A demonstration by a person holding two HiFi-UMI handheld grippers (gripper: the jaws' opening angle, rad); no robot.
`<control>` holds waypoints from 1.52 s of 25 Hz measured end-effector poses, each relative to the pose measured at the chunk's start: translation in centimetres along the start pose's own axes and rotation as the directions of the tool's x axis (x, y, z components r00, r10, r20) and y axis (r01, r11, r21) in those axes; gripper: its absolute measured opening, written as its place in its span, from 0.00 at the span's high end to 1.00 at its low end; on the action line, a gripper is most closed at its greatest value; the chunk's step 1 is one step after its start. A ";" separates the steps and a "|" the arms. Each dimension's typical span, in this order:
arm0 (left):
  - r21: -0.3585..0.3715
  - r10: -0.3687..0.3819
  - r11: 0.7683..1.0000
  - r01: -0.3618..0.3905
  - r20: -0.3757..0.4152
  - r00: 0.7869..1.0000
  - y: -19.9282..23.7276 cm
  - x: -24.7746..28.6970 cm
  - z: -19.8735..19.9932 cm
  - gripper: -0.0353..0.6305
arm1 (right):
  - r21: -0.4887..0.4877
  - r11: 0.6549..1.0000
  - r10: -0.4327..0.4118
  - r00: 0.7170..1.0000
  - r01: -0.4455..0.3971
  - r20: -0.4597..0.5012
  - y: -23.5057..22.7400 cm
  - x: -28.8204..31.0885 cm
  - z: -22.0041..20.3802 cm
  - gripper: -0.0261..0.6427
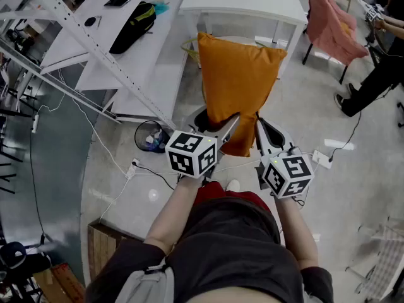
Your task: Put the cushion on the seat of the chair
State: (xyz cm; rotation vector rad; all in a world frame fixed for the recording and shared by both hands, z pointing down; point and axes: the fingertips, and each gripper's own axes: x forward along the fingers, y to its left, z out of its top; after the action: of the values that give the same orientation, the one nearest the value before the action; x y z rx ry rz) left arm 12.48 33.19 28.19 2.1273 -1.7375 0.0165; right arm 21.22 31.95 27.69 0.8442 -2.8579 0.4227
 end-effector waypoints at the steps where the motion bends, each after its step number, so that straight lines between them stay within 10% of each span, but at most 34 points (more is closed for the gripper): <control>1: 0.004 -0.001 1.000 0.001 0.000 1.000 -0.1 0.2 0.0 0.50 | 0.001 1.000 -0.001 1.000 0.001 -0.001 -0.2 0.1 0.0 0.94; 38: 0.014 0.126 0.992 -0.126 0.020 0.992 3.3 2.8 2.2 0.50 | 0.097 0.995 0.030 0.999 -0.026 -0.035 -5.4 3.1 -0.6 0.94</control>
State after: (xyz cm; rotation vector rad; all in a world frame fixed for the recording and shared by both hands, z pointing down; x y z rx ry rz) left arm 9.46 29.33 27.85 2.0318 -1.8860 0.0446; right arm 21.64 26.25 30.07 0.8039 -2.8394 0.5772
